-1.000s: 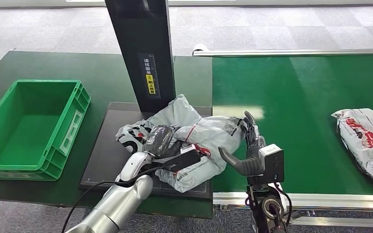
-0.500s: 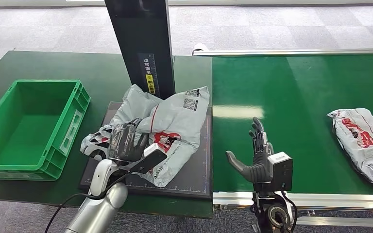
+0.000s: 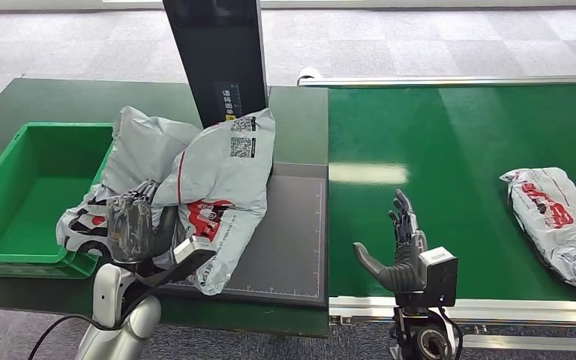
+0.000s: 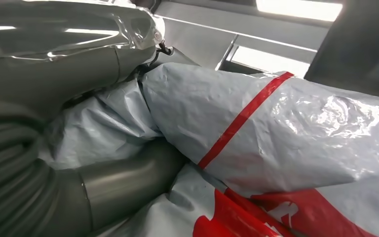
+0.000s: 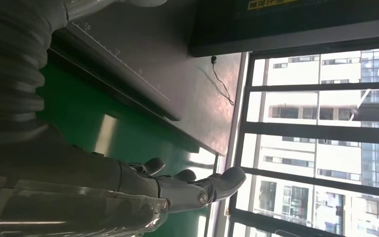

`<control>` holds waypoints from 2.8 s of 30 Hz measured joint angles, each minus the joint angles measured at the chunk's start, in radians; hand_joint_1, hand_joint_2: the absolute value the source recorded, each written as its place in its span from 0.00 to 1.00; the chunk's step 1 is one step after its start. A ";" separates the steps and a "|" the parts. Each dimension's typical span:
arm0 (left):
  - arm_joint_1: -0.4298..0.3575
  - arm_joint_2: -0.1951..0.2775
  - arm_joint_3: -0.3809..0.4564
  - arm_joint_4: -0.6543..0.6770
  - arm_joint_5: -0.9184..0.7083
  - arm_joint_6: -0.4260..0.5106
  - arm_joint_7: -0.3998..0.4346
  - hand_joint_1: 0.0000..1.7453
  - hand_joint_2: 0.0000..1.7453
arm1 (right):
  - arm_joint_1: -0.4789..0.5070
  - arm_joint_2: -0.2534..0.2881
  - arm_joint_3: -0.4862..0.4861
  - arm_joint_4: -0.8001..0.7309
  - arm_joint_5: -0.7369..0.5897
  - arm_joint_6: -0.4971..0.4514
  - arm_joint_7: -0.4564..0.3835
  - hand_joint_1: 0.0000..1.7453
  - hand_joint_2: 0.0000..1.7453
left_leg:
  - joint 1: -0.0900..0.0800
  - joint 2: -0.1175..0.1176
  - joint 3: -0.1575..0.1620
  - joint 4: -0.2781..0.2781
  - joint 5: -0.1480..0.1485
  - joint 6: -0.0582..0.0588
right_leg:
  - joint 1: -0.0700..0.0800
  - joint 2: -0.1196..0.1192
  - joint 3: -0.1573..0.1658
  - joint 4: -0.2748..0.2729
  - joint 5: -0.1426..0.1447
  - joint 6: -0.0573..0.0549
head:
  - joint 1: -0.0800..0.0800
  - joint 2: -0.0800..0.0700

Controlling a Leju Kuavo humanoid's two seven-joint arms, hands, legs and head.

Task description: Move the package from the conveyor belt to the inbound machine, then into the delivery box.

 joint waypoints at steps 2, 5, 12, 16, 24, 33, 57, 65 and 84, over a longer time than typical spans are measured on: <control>0.004 0.003 0.002 -0.013 0.000 0.000 0.000 1.00 1.00 | 0.001 -0.001 0.000 0.000 0.000 0.000 0.000 0.00 1.00 | 0.000 0.000 0.000 0.000 0.000 0.000 | 0.000 0.000 0.000 0.000 0.000 0.000 | 0.000 0.000; 0.010 0.006 0.011 -0.031 -0.019 0.006 -0.010 1.00 1.00 | 0.003 -0.001 0.000 0.000 -0.001 0.000 -0.001 0.00 1.00 | 0.000 0.000 0.000 0.000 0.000 0.000 | 0.000 0.000 0.000 0.000 0.000 0.000 | 0.000 0.000; -0.020 -0.031 0.203 -0.129 -0.108 0.016 -0.228 1.00 1.00 | 0.008 -0.004 0.013 0.003 -0.021 0.004 -0.018 0.00 1.00 | 0.000 0.000 0.000 0.000 0.000 0.000 | 0.000 0.000 -0.001 0.000 0.000 0.000 | 0.000 0.000; -0.102 -0.062 0.393 -0.192 -0.067 0.018 -0.451 1.00 1.00 | -0.003 -0.009 0.042 0.020 -0.035 0.007 -0.030 0.00 1.00 | 0.001 0.000 0.000 0.000 0.000 0.000 | 0.001 0.000 0.000 0.000 0.000 0.000 | 0.000 0.000; -0.329 0.020 0.546 0.034 -0.338 0.017 -0.110 1.00 1.00 | -0.002 -0.015 0.084 0.028 -0.033 0.007 -0.023 0.00 1.00 | 0.001 0.000 0.001 0.000 0.002 -0.001 | 0.001 0.000 0.000 0.000 0.001 -0.001 | 0.000 0.000; -0.691 0.285 0.340 0.700 -0.419 -0.249 0.548 1.00 1.00 | 0.004 -0.024 0.101 0.028 -0.016 0.016 0.010 0.00 1.00 | 0.003 0.002 0.001 0.000 0.003 -0.003 | 0.003 0.002 -0.001 0.001 0.002 -0.002 | 0.000 0.000; -0.817 0.443 0.401 1.143 -0.228 -0.837 0.705 1.00 1.00 | -0.018 -0.016 0.128 0.048 0.003 0.060 0.020 0.00 1.00 | 0.003 0.002 -0.002 0.000 0.003 -0.003 | 0.003 0.004 -0.003 0.001 0.001 -0.002 | 0.001 0.000; -0.786 0.465 0.451 1.169 -0.237 -0.907 0.753 0.00 1.00 | -0.031 -0.007 0.138 0.068 0.012 0.062 0.024 0.00 1.00 | 0.003 0.005 -0.002 0.000 0.002 -0.004 | 0.003 0.005 -0.004 0.001 0.002 -0.002 | 0.000 0.000; -0.718 0.441 0.531 1.144 -0.153 -0.211 0.413 0.00 1.00 | -0.018 -0.008 0.139 0.032 0.000 0.071 0.052 0.00 1.00 | 0.003 0.004 -0.002 0.000 0.002 -0.004 | 0.003 0.005 -0.004 0.001 0.002 -0.002 | 0.001 0.000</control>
